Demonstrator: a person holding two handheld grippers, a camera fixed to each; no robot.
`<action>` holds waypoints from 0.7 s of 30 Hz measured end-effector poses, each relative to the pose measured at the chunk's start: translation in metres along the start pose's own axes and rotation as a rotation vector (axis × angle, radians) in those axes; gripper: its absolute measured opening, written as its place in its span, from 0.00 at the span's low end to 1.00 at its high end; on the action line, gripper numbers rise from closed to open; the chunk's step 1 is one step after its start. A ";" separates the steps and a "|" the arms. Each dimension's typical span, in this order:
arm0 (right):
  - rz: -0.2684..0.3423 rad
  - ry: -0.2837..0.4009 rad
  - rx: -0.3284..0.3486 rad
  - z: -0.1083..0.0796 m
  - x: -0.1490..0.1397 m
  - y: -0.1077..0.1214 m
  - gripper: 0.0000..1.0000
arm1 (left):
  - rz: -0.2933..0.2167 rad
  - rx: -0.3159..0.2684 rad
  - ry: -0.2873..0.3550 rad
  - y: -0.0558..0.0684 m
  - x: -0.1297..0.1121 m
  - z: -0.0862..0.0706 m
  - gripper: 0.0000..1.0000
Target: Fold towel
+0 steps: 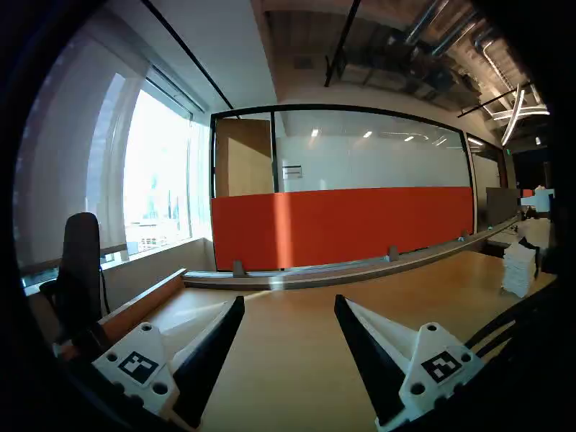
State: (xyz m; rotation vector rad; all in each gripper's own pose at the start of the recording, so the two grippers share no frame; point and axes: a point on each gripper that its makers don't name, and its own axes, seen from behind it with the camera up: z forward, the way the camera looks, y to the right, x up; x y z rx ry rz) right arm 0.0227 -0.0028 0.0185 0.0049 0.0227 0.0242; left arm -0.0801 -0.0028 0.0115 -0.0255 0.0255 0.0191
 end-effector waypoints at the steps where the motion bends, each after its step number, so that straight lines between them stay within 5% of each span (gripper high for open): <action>1: 0.001 0.000 -0.005 -0.001 -0.002 0.001 1.00 | 0.002 0.002 0.005 0.000 -0.003 0.000 0.93; 21: -0.046 0.003 -0.028 0.000 -0.020 0.008 1.00 | 0.007 0.030 0.047 0.009 -0.051 -0.001 0.93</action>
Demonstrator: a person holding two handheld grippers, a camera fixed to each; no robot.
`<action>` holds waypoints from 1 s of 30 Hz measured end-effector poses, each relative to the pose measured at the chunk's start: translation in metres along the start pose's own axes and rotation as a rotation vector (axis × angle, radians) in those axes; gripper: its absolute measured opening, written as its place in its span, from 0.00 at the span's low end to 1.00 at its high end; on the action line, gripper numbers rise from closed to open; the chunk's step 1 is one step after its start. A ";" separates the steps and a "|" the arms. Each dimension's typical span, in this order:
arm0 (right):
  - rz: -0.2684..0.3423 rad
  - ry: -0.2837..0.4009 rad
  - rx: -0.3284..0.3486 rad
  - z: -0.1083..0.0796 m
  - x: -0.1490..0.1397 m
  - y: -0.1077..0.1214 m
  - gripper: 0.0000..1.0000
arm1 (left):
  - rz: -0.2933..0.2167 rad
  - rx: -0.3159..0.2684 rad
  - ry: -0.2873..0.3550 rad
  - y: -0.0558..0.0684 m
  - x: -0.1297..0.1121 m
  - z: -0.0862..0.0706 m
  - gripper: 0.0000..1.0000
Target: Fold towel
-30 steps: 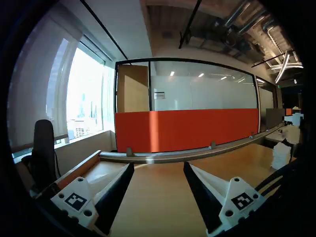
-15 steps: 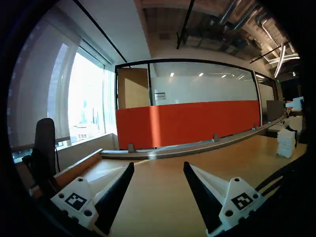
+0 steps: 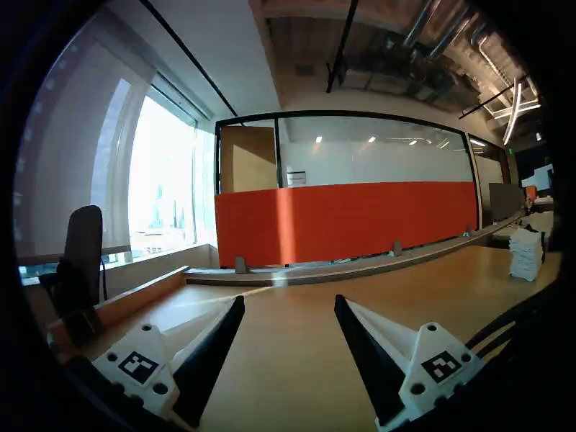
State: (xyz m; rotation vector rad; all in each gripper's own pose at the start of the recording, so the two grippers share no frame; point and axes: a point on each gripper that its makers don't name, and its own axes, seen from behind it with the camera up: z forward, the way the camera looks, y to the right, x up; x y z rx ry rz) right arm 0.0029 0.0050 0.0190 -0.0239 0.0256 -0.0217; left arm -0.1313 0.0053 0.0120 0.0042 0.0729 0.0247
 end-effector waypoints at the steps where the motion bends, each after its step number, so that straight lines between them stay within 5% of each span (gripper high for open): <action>1: -0.001 0.000 0.002 0.001 -0.001 -0.001 1.00 | -0.003 0.000 0.000 0.001 -0.002 0.000 0.92; 14: -0.010 -0.008 0.013 0.005 -0.013 0.002 1.00 | -0.011 0.001 -0.003 0.020 -0.023 -0.002 0.93; 30: -0.015 -0.011 0.007 0.003 -0.016 0.006 1.00 | -0.034 0.011 -0.006 0.021 -0.035 -0.001 0.92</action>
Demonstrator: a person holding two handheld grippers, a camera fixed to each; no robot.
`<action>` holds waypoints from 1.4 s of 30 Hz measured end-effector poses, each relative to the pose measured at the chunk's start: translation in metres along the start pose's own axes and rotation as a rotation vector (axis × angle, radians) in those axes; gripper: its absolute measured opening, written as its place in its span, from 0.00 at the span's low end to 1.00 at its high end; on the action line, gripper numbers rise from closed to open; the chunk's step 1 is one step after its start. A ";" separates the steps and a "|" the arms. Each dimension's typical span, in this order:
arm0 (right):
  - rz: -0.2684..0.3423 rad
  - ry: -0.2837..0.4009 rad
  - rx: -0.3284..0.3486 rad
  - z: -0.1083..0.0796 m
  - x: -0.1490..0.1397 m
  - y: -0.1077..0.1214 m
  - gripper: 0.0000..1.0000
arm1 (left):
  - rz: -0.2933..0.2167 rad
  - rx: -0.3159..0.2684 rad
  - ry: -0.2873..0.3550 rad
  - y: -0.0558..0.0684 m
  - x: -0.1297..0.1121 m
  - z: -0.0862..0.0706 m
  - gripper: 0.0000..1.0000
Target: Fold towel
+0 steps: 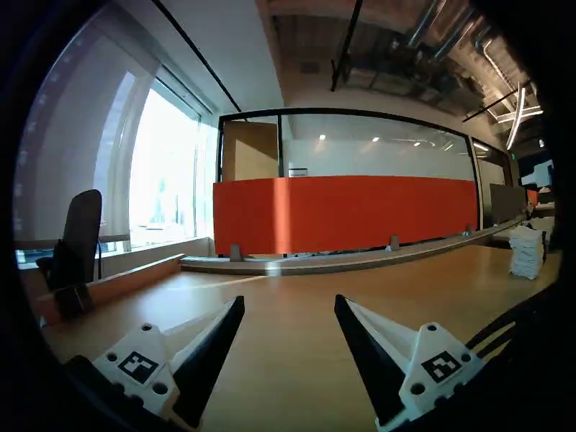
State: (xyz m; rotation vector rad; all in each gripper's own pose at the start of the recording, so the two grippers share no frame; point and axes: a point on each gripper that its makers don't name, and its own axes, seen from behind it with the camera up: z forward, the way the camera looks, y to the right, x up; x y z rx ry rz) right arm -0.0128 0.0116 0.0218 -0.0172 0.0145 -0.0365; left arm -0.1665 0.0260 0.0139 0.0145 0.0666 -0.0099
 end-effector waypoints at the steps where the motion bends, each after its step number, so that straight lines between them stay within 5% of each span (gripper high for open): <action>1: 0.000 0.000 0.000 0.000 0.000 0.000 1.00 | -0.004 0.001 0.000 -0.001 0.000 0.000 0.92; 26: 0.000 0.008 -0.009 -0.003 0.005 0.004 1.00 | -0.025 -0.001 -0.042 -0.003 -0.014 0.003 0.93; 42: -0.001 0.089 0.010 0.009 0.034 0.019 1.00 | -0.025 -0.002 -0.042 -0.002 -0.013 0.004 0.93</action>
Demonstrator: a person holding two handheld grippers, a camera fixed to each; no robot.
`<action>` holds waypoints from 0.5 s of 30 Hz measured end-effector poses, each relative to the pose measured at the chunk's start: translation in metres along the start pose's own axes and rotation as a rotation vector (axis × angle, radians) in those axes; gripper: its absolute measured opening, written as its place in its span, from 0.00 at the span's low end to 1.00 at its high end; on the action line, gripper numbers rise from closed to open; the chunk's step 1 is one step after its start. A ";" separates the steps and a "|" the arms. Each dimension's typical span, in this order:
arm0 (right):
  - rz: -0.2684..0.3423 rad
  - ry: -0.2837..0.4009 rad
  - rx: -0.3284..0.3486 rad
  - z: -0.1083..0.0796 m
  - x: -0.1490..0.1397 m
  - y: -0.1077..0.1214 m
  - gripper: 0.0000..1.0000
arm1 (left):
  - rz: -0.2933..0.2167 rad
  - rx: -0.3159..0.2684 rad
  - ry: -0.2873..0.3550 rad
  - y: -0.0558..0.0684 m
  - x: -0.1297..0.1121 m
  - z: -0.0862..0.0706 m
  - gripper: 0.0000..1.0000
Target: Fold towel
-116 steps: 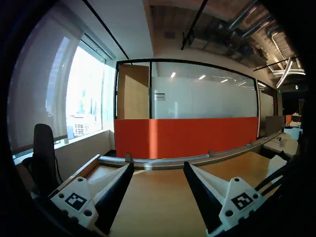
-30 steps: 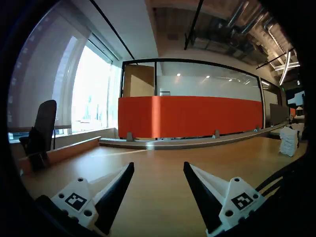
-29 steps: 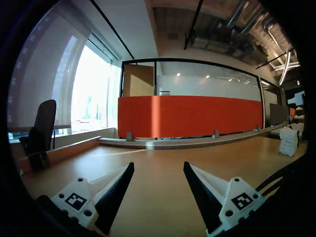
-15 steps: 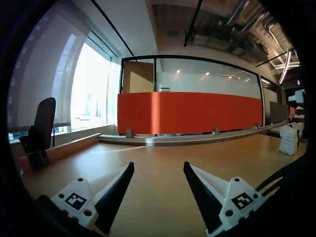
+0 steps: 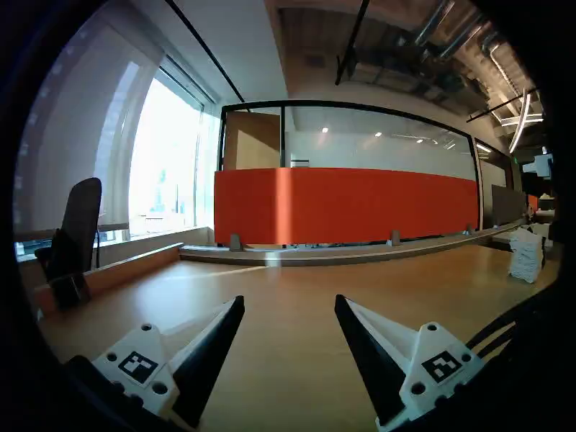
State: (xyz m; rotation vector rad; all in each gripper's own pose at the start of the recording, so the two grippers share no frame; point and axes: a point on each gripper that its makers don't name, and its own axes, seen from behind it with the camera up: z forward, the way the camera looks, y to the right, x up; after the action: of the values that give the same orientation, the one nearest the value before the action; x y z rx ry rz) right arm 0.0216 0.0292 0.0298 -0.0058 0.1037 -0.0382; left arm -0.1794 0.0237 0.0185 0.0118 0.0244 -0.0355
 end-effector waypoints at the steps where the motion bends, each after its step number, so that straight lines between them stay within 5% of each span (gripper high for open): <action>1: 0.003 0.008 0.003 0.000 -0.001 0.000 1.00 | 0.000 0.000 0.000 0.000 0.000 0.000 0.93; 15: 0.060 -0.001 0.010 -0.003 -0.069 0.006 1.00 | 0.000 0.000 0.000 0.001 0.000 -0.001 0.93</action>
State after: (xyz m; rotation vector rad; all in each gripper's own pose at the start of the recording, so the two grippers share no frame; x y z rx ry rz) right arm -0.0469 0.0374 0.0340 0.0073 0.1026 0.0217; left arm -0.1792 0.0245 0.0178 0.0119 0.0242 -0.0359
